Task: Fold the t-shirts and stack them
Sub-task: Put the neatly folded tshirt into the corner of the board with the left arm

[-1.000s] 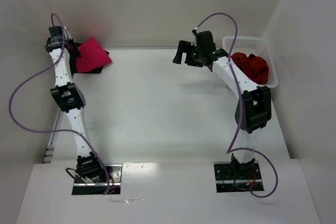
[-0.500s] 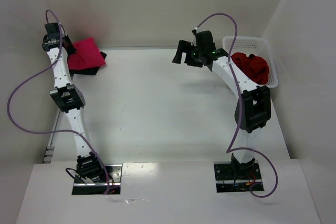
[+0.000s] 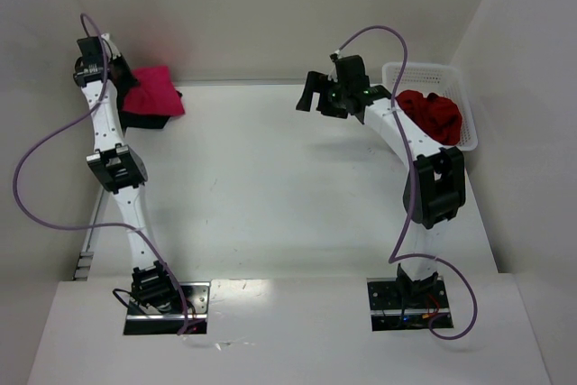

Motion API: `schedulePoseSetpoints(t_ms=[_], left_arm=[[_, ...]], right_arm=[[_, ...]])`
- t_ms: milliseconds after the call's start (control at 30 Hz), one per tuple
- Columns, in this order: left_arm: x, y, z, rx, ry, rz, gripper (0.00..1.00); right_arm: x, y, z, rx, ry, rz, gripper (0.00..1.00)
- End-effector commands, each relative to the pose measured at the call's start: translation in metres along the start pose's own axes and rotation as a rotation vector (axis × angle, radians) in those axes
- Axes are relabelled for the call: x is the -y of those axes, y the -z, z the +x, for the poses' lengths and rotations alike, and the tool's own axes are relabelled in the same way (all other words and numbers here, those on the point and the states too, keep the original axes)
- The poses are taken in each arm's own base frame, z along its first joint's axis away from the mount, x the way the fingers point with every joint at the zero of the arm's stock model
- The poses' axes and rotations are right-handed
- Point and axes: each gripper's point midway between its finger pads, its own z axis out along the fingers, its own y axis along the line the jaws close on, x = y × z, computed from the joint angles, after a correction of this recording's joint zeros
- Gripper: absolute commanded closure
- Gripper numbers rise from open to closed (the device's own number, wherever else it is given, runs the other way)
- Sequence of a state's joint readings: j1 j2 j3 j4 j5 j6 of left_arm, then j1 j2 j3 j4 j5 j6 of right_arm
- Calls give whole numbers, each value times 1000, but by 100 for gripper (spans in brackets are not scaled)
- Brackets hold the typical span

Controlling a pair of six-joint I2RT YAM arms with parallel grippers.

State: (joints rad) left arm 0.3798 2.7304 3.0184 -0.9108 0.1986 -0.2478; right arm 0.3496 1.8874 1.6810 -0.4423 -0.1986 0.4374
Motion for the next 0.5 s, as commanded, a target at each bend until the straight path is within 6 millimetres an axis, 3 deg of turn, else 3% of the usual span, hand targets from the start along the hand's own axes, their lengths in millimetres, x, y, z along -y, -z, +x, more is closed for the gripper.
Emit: schedulePoseSetpoints(t_ms=[0, 67, 200, 267, 400, 467], left_arm=[[61, 30, -30, 74, 4, 164, 89], [77, 31, -29, 70, 12, 221, 89], [118, 55, -48, 115, 20, 397, 90], [126, 60, -52, 122, 29, 434, 90], [110, 68, -64, 143, 58, 471, 90], [87, 72, -71, 154, 90, 451, 90]], right_arm=[[-9, 17, -15, 62, 3, -28, 0], [-9, 19, -16, 69, 4, -31, 0], [-11, 21, -17, 77, -3, -36, 0], [-11, 23, -15, 77, -3, -36, 0], [-12, 29, -16, 88, -1, -41, 0], [-8, 27, -13, 83, -3, -27, 0]])
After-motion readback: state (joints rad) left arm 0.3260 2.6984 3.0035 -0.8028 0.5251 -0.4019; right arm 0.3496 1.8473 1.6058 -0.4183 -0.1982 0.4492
